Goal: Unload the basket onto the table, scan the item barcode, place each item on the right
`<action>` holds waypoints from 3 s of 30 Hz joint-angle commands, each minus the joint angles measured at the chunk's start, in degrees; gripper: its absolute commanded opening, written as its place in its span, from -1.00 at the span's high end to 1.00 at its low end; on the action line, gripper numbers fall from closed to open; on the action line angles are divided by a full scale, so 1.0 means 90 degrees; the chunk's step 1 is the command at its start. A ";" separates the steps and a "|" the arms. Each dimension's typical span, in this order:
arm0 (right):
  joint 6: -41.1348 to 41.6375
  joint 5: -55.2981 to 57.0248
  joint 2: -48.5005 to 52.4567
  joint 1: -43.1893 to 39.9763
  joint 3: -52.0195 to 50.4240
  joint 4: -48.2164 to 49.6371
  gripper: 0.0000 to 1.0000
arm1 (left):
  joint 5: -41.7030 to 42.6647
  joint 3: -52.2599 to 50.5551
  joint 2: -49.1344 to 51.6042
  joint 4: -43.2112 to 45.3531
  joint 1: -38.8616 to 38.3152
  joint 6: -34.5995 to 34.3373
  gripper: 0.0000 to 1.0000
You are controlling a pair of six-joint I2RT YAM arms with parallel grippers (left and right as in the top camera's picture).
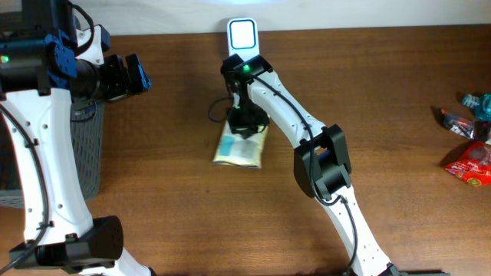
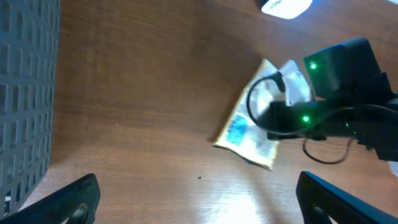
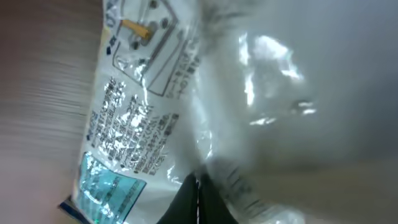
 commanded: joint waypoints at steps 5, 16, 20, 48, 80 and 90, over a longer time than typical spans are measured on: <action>-0.0607 0.2140 -0.1365 -0.0408 -0.0095 -0.0240 0.11 | -0.0002 0.0039 -0.0063 -0.0007 -0.0007 -0.0056 -0.98; -0.1656 -0.0369 -0.1382 -0.2399 -0.0095 -0.0058 -0.80 | 0.0452 0.0039 -0.0063 0.0027 -0.0007 -0.0369 -0.98; -0.3021 -0.1486 -0.1382 -0.2356 -0.0095 -0.0024 -0.28 | 0.0772 0.0039 -0.0063 0.0223 -0.0007 -0.0369 -0.98; -0.2460 -0.0644 -0.0160 -0.1775 -0.0102 0.0068 0.92 | 0.0709 -0.7589 0.1008 0.7749 -0.3053 -0.4342 1.00; -0.0981 -0.0850 -0.0770 -0.1061 -0.2739 0.0503 0.92 | -0.2237 -0.6057 0.1178 0.3786 -0.1569 -0.2249 1.00; -0.1180 -0.0746 -0.1190 -0.1287 -0.0605 -0.0413 0.92 | 0.0801 -0.3092 0.1258 0.2123 -0.1683 -0.0860 1.00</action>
